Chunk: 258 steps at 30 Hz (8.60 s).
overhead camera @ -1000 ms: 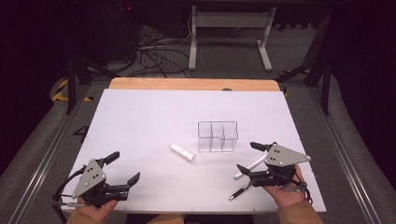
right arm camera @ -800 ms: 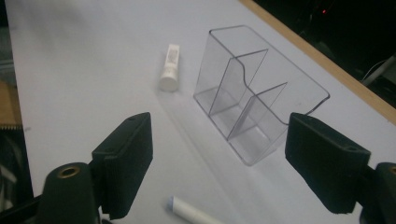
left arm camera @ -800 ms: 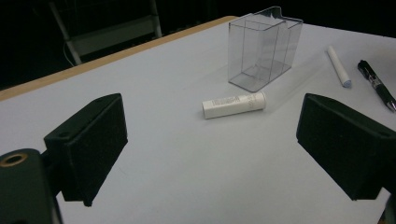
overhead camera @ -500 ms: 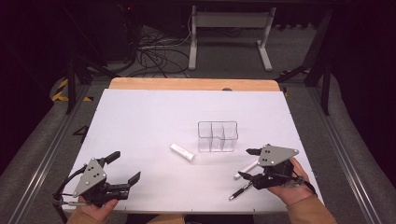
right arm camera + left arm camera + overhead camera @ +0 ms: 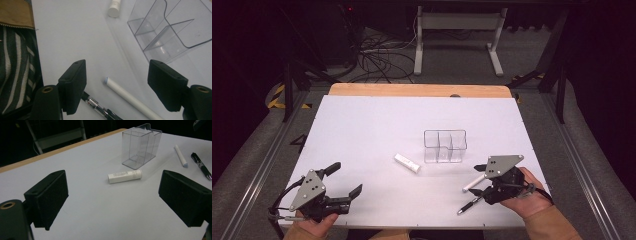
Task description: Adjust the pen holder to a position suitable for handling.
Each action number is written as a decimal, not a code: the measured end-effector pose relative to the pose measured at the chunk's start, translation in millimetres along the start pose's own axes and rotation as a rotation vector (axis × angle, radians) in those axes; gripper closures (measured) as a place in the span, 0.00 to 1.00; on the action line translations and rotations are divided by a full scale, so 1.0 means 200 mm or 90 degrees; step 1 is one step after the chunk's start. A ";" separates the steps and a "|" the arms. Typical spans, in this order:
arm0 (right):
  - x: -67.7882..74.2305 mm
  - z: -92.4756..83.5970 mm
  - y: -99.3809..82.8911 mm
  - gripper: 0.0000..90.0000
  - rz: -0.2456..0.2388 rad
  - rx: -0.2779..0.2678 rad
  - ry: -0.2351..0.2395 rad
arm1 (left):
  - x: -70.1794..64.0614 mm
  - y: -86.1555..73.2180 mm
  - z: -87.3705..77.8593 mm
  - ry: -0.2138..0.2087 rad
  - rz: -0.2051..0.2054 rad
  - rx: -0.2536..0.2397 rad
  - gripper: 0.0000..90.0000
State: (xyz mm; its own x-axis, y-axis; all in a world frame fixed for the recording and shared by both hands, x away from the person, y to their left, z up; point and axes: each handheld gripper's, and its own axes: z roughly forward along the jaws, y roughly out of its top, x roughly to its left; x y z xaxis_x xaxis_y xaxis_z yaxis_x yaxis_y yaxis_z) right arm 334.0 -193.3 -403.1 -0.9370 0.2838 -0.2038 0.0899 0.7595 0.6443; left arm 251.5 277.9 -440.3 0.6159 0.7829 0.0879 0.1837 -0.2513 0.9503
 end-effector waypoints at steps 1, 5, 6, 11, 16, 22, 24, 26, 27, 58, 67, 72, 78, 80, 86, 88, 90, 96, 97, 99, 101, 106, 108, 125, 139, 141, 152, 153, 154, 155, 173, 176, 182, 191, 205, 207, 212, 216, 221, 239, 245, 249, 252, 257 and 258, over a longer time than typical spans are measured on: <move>0.00 0.00 0.00 0.35 0.002 0.001 0.002 | 0.00 0.00 0.00 0.000 0.000 0.000 0.11; -0.01 0.01 0.00 0.35 -0.001 0.006 0.022 | 0.00 0.00 0.00 0.000 0.000 0.000 0.11; -0.01 0.01 0.00 0.35 -0.009 0.009 0.027 | 0.00 0.00 0.00 0.000 0.000 0.000 0.11; -0.01 0.01 0.00 0.38 -0.055 0.020 0.040 | 0.00 0.00 0.00 0.001 0.001 0.000 0.11; -0.02 0.01 0.00 0.42 -0.095 0.044 0.054 | 0.00 0.00 0.00 0.000 0.002 0.001 0.11; -0.03 0.05 0.00 0.47 -0.131 0.087 0.089 | 0.00 -0.01 -0.01 0.003 0.000 0.001 0.11; -0.03 0.06 -0.01 0.47 -0.129 0.095 0.096 | 0.00 -0.01 -0.01 0.003 -0.001 0.001 0.11; -0.03 0.07 -0.01 0.49 -0.133 0.109 0.108 | 0.00 -0.01 -0.01 0.003 -0.002 0.001 0.11; -0.03 0.09 -0.01 0.50 -0.141 0.127 0.121 | 0.00 -0.01 -0.02 0.002 -0.004 0.002 0.11; 0.00 0.22 -0.01 0.67 -0.251 0.265 0.184 | 0.00 -0.01 0.00 -0.005 -0.002 0.006 0.13; 0.01 0.24 -0.01 0.68 -0.275 0.263 0.188 | 0.00 -0.01 0.00 -0.008 -0.002 0.007 0.13; 0.03 0.26 -0.01 0.69 -0.304 0.274 0.192 | 0.00 -0.01 0.00 -0.009 -0.005 0.008 0.13; 0.04 0.28 -0.01 0.73 -0.333 0.287 0.200 | 0.00 -0.01 0.01 -0.010 -0.003 0.007 0.13; 0.04 0.29 -0.01 0.75 -0.342 0.291 0.200 | 0.00 -0.01 0.01 -0.009 -0.003 0.006 0.13; 0.05 0.32 -0.03 0.79 -0.363 0.288 0.215 | 0.00 -0.01 0.01 -0.014 -0.002 0.004 0.13; 0.05 0.32 -0.02 0.80 -0.372 0.290 0.216 | 0.00 -0.01 0.01 -0.015 -0.001 0.004 0.13; 0.05 0.33 -0.03 0.80 -0.370 0.290 0.218 | 0.00 -0.02 0.01 -0.016 -0.002 0.002 0.13; 0.05 0.34 -0.03 0.82 -0.391 0.288 0.229 | 0.00 -0.02 0.01 -0.020 0.002 0.004 0.13; 0.05 0.34 -0.03 0.82 -0.391 0.288 0.229 | 0.00 -0.02 0.01 -0.021 0.002 0.004 0.13; 0.05 0.34 -0.03 0.83 -0.394 0.285 0.230 | 0.00 -0.02 0.01 -0.021 0.001 0.004 0.13; 0.05 0.34 -0.04 0.86 -0.400 0.282 0.233 | 0.00 -0.02 0.01 -0.021 0.001 0.004 0.13; 0.06 0.34 -0.04 0.88 -0.403 0.285 0.234 | -0.01 -0.02 0.01 -0.022 0.003 0.005 0.13; 0.05 0.33 -0.04 0.88 -0.401 0.280 0.235 | 0.00 -0.02 0.01 -0.021 0.003 0.004 0.13; 0.04 0.15 0.03 0.88 -0.363 0.184 0.186 | -0.01 -0.02 0.01 -0.017 0.004 0.005 0.13; 0.00 0.01 0.13 0.88 -0.272 -0.002 0.123 | -0.01 -0.02 0.01 -0.016 0.001 0.005 0.13; 0.00 0.00 0.15 0.88 -0.267 -0.019 0.111 | -0.01 -0.02 0.01 -0.016 -0.001 0.004 0.13; -0.01 -0.03 0.23 0.88 -0.212 -0.094 0.095 | 0.00 -0.02 0.01 -0.018 -0.002 0.004 0.13; -0.01 -0.04 0.24 0.88 -0.207 -0.102 0.092 | 0.00 -0.02 0.01 -0.019 0.000 0.004 0.13; -0.01 -0.05 0.25 0.88 -0.202 -0.109 0.087 | -0.01 -0.02 0.01 -0.018 0.003 0.006 0.13; -0.01 -0.05 0.26 0.88 -0.198 -0.117 0.080 | -0.01 -0.02 0.01 -0.018 0.003 0.006 0.13; -0.06 -0.06 0.37 0.88 -0.055 -0.213 0.036 | 0.00 -0.02 0.01 -0.014 0.007 0.006 0.13; -0.07 -0.05 0.39 0.88 -0.032 -0.221 0.023 | 0.00 -0.02 0.01 -0.013 0.003 0.005 0.13; -0.10 -0.02 0.42 0.88 0.021 -0.243 0.002 | 0.00 -0.03 0.01 -0.012 0.003 0.005 0.13; -0.13 0.04 0.45 0.88 0.079 -0.272 -0.034 | 0.01 -0.02 0.00 -0.009 0.006 0.006 0.13; -0.19 0.12 0.48 0.88 0.167 -0.305 -0.066 | 0.01 -0.03 0.00 -0.009 0.001 0.002 0.13; -0.19 0.13 0.48 0.88 0.172 -0.309 -0.069 | 0.01 -0.03 0.00 -0.009 0.001 0.002 0.13; -0.20 0.14 0.48 0.88 0.176 -0.319 -0.082 | 0.01 -0.03 0.00 -0.009 0.001 0.003 0.13; -0.21 0.16 0.49 0.87 0.176 -0.328 -0.084 | 0.01 -0.03 0.00 -0.008 0.005 0.005 0.13; -0.22 0.20 0.51 0.87 0.155 -0.333 -0.104 | 0.01 -0.03 0.00 -0.009 0.006 0.005 0.13; -0.27 0.35 0.52 0.87 0.148 -0.345 -0.120 | 0.02 -0.03 0.00 -0.011 0.001 0.002 0.13; -0.28 0.40 0.51 0.87 0.159 -0.341 -0.125 | 0.02 -0.03 0.00 -0.011 0.002 0.001 0.13; -0.28 0.43 0.50 0.87 0.165 -0.334 -0.126 | 0.02 -0.03 0.00 -0.011 0.001 0.001 0.13; -0.28 0.45 0.50 0.87 0.167 -0.326 -0.125 | 0.02 -0.03 0.00 -0.012 0.003 0.004 0.13; -0.27 0.49 0.49 0.87 0.172 -0.310 -0.121 | 0.02 -0.03 0.00 -0.012 0.003 0.004 0.13; -0.27 0.50 0.49 0.87 0.174 -0.306 -0.119 | 0.02 -0.03 0.00 -0.012 0.003 0.004 0.13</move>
State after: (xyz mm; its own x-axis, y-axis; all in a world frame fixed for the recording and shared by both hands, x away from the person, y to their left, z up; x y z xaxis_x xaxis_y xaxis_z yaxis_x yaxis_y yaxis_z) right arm 427.0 -76.1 -401.8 -0.8215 0.5644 -0.0818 0.1158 0.3055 0.9451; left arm 252.6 283.3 -445.3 0.6307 0.7711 0.0869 0.1854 -0.2584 0.9481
